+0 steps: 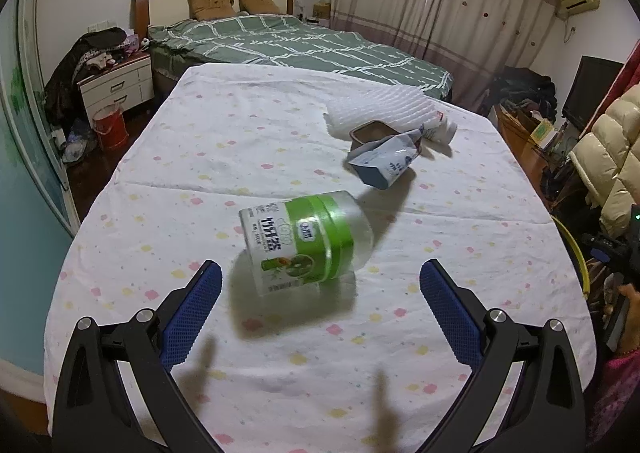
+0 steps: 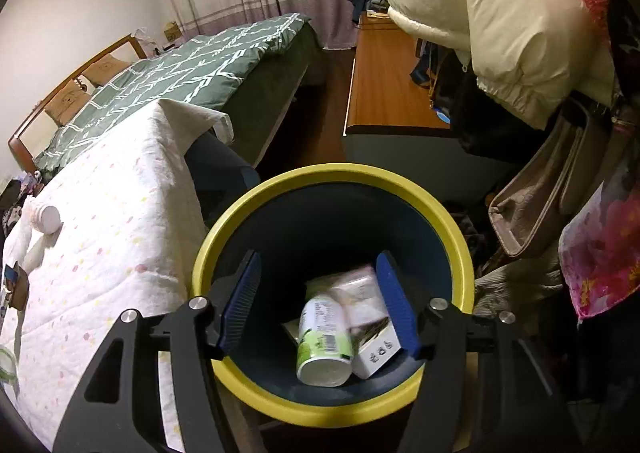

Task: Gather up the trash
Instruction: 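Carry the pink carton into the bin and open the right gripper, then grasp the green-lidded plastic jar with the left gripper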

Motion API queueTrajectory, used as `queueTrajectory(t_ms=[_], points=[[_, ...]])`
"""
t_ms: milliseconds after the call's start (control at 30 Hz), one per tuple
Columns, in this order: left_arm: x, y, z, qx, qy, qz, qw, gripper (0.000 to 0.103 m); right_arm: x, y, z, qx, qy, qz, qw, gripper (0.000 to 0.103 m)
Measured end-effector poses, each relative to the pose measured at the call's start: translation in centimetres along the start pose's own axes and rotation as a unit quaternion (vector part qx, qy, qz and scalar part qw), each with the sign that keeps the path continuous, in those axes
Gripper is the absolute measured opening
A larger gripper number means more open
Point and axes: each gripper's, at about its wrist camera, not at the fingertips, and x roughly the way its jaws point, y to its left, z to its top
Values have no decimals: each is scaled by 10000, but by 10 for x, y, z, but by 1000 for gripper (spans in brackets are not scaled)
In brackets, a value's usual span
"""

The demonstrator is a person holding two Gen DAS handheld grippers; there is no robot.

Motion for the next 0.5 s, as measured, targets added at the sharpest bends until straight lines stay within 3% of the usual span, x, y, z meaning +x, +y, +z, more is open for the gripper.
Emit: queueTrajectory(t_ms=[233,500], points=[[15,0,4,-90,137,-16,9999,98,-1,10,0,-66,5,93,9999,58],[36,-10,13,-429,153,625,9970,98,1,17,-3,-87,61,173,9998,58]])
